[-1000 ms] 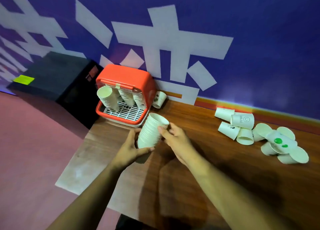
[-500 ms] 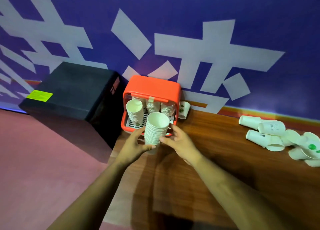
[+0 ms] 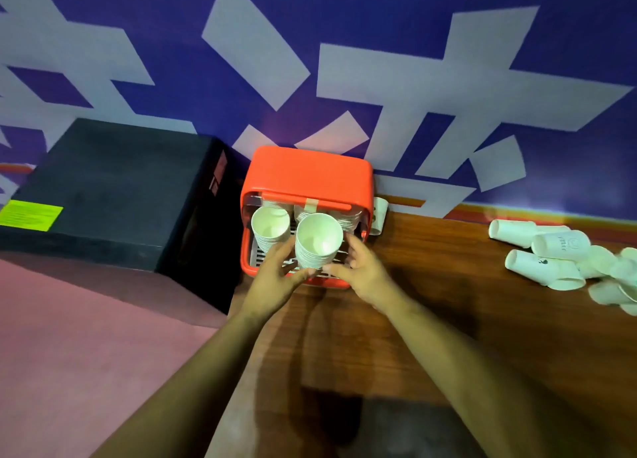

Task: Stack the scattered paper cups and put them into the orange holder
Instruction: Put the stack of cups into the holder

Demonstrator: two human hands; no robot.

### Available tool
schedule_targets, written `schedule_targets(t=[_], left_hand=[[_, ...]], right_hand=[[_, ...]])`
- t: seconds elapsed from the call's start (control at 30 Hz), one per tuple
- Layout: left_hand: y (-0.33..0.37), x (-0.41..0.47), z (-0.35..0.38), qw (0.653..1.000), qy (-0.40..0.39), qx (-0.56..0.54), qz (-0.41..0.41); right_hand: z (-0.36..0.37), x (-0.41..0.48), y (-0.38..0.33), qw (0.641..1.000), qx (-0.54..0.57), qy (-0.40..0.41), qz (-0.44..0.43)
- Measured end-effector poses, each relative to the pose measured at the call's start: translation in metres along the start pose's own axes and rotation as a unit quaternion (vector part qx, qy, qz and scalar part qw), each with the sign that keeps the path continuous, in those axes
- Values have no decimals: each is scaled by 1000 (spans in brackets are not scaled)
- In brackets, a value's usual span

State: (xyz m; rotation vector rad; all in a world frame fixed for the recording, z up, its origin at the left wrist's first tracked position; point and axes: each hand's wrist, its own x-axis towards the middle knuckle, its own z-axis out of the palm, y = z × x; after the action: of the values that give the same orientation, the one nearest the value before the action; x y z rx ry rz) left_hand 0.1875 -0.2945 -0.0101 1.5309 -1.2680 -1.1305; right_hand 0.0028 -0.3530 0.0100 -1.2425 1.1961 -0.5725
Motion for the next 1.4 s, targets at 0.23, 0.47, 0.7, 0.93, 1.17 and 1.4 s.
schedule_targets(t=[0.23,0.47,0.7,0.93,1.17,1.4], left_hand=[[-27,10,9,997,13,52,-56],[-33,19,19,994,57,74,-57],[-38,21,22,992,89,26,-81],[-40,25,25,985,119,24,-122],[-39,33,27,983,133,37,-122],[-37,32,28,981,142,37,-124]], right_hand=[[6,21,27,999,-45,3,-8],[12,40,37,999,-37,-3,18],[17,51,43,996,-84,28,11],[27,60,37,995,-92,33,8],[26,65,34,994,-105,29,-4],[34,62,40,991,-126,51,11]])
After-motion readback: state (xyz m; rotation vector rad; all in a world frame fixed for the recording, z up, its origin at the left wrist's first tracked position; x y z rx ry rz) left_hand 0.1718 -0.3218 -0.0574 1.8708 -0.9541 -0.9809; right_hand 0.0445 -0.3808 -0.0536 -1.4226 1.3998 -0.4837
